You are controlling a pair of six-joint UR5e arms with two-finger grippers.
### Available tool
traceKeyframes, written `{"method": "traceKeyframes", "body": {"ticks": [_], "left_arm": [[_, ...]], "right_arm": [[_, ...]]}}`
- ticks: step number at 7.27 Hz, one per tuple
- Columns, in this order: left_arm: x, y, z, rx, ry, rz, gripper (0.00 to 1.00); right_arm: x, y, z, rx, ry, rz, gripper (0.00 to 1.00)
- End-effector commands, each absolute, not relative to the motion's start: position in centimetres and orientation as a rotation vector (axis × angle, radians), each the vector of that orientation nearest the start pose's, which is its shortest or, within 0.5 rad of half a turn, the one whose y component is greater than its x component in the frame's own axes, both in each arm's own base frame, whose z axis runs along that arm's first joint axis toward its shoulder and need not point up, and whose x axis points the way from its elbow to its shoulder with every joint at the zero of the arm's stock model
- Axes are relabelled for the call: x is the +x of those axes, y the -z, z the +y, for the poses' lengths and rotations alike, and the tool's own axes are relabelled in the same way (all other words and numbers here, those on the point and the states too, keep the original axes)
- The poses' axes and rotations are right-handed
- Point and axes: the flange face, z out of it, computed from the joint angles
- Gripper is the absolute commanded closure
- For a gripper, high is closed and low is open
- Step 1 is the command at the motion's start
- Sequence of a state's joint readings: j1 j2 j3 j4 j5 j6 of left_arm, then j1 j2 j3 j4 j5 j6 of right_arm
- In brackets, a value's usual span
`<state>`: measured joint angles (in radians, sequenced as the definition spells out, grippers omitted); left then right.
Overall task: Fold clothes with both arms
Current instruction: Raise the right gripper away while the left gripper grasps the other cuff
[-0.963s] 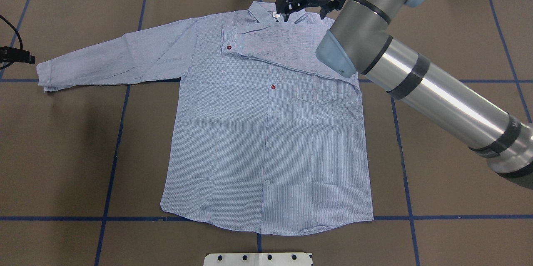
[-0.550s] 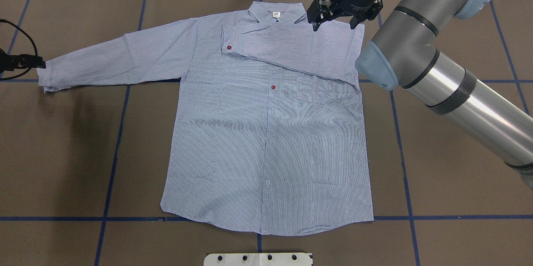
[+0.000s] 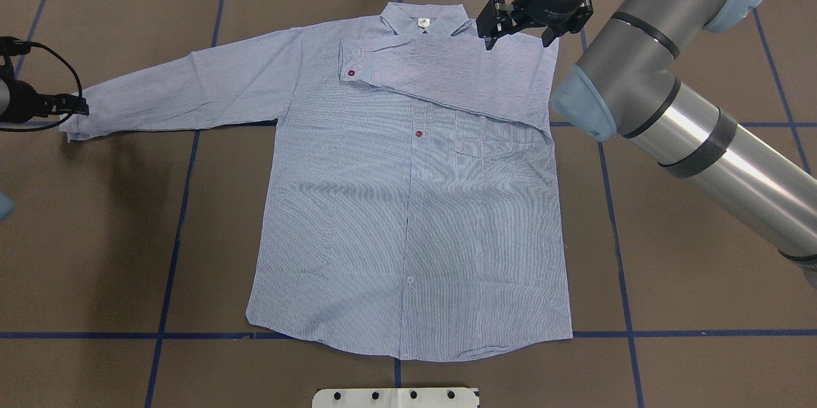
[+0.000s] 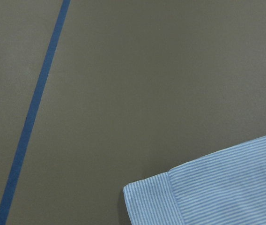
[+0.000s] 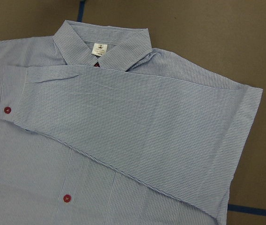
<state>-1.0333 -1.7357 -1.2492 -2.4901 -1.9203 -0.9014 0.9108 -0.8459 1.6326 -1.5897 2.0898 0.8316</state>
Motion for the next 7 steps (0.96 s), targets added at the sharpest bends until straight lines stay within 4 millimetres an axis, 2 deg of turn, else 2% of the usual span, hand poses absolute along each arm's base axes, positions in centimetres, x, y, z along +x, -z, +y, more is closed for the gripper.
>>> {"method": "traceKeyframes", "body": {"ticks": [1,7], "left_arm": [[22.77,-64.49,-55.75,0.342,0.192,0.744,0.22],[22.33,-65.31,-55.22,0.337,0.187,0.732,0.22]], "right_arm": [[-35.67,-19.39,-59.70,0.220,0.040,-0.872,0.00],[-35.67,-19.18,-59.72,0.223,0.040,-0.872,0.00]]}}
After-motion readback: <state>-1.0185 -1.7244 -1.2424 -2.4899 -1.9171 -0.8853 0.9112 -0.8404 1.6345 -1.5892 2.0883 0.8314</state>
